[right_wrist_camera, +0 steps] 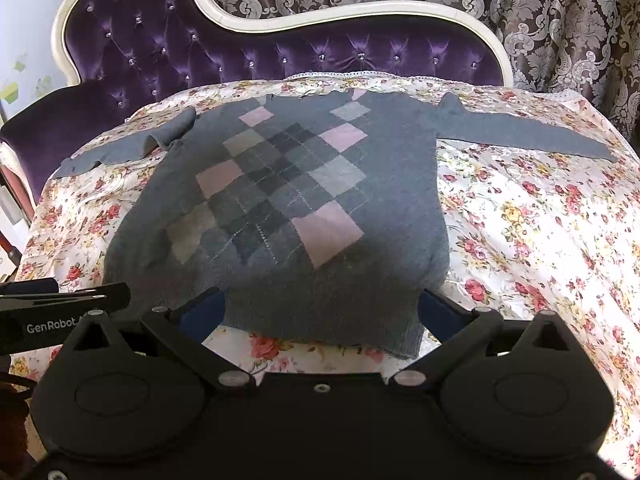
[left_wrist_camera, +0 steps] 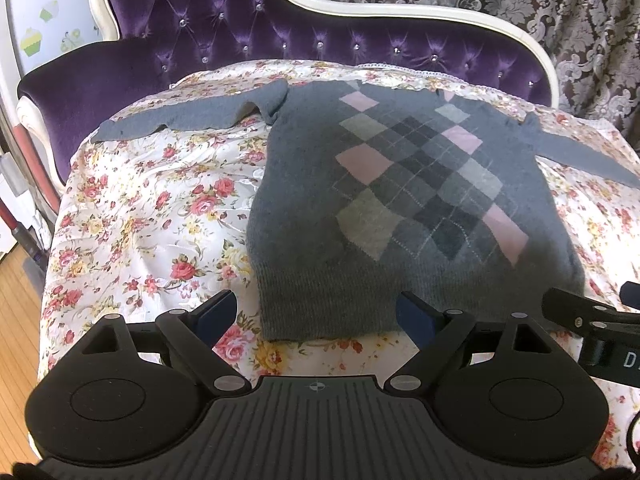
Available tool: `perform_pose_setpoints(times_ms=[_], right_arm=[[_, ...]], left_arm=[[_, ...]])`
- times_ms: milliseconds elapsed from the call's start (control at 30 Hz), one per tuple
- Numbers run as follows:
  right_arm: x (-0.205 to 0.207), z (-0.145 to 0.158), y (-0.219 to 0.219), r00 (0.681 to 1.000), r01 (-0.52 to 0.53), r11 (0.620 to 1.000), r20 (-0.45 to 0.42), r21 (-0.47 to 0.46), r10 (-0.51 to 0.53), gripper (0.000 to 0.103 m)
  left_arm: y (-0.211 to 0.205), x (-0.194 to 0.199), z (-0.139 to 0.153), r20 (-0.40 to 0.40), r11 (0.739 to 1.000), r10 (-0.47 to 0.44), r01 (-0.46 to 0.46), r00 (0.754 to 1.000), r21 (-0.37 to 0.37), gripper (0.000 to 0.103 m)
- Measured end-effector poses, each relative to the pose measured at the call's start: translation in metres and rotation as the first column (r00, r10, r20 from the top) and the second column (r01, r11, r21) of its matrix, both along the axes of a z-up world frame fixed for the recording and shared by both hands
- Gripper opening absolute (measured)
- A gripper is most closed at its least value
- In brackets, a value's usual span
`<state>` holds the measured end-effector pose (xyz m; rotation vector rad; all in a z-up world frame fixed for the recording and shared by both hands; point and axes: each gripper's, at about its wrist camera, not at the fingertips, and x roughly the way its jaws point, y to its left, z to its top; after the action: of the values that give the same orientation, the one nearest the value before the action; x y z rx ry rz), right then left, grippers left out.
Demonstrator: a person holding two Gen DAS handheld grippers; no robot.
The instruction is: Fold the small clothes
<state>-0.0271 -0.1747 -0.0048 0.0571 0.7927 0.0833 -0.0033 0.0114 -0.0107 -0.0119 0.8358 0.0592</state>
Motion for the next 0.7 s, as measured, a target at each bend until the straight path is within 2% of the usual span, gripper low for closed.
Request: perform_pose_setpoints(times_ms=[700], right_arm=[[0.0026,-0.0017,0.0049,1.0,-0.009,1.0,-0.006,0.007,0.009,0.102]], left_arm=[[0.0001,0.0006,-0.0002,-0.007,1.0,-0.004,0.004,1.0,-0.004,0.087]])
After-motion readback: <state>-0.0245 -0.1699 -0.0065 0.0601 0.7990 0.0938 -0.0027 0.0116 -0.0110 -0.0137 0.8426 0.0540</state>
